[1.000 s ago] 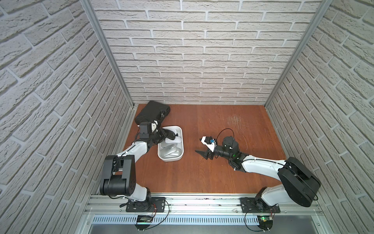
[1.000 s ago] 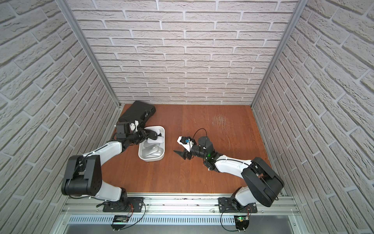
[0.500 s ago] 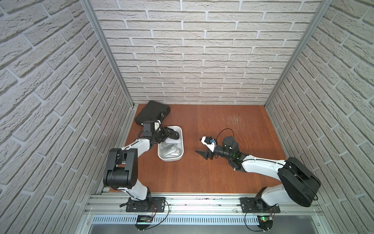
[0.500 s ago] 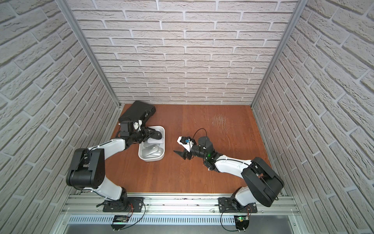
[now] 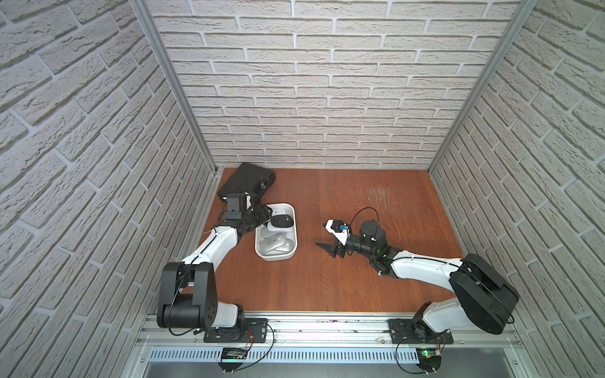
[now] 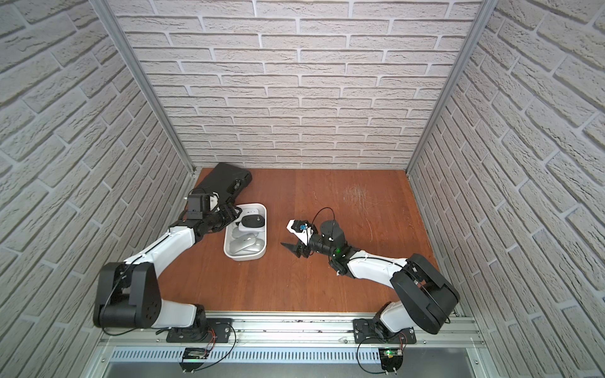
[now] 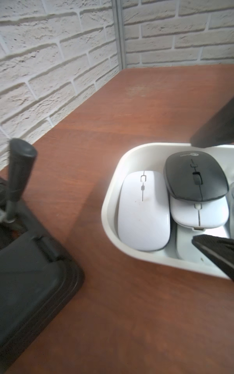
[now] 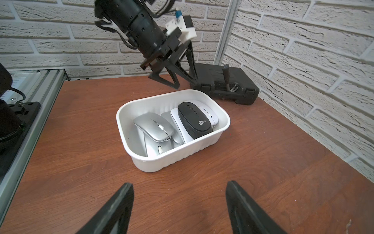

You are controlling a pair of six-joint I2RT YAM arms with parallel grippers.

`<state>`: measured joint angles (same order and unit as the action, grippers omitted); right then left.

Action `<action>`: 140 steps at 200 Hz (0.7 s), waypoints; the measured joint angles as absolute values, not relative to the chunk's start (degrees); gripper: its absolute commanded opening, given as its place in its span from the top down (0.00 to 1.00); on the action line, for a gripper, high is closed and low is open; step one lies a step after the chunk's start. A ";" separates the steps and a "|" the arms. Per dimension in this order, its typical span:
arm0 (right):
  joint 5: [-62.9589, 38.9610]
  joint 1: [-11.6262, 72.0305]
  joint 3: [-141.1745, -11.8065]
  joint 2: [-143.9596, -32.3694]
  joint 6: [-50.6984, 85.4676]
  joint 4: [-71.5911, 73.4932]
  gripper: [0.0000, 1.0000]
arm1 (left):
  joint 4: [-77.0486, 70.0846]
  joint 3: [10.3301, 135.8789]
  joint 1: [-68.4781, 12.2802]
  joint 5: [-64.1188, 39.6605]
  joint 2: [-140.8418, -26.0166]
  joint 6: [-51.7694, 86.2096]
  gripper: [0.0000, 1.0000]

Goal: Put the mouse in the storage box
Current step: Place the mouse in the storage box, then reset both arms

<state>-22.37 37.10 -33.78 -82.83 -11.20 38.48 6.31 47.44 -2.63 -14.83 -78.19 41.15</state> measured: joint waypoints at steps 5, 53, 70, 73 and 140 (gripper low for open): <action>-21.58 36.95 -33.65 -82.56 -10.76 38.50 0.24 | 6.39 47.33 -2.83 -12.97 -77.03 40.51 0.22; -7.03 34.17 -31.77 -75.70 -6.09 39.40 0.22 | 1.10 40.86 -5.21 5.61 -65.49 32.14 0.08; 2.17 31.81 -30.92 -71.20 -4.75 37.63 0.22 | -3.49 36.05 -5.23 10.46 -62.85 29.02 0.07; 3.51 31.44 -30.74 -70.43 -4.51 37.28 0.22 | -4.82 34.85 -5.21 11.40 -62.39 28.03 0.07; 27.29 19.94 -22.50 -60.49 0.99 24.49 0.21 | -21.74 23.05 -3.42 23.90 -64.49 13.19 0.07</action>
<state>27.29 19.94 -22.50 -60.49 0.99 24.49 -21.74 23.05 -3.42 23.90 -64.49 13.19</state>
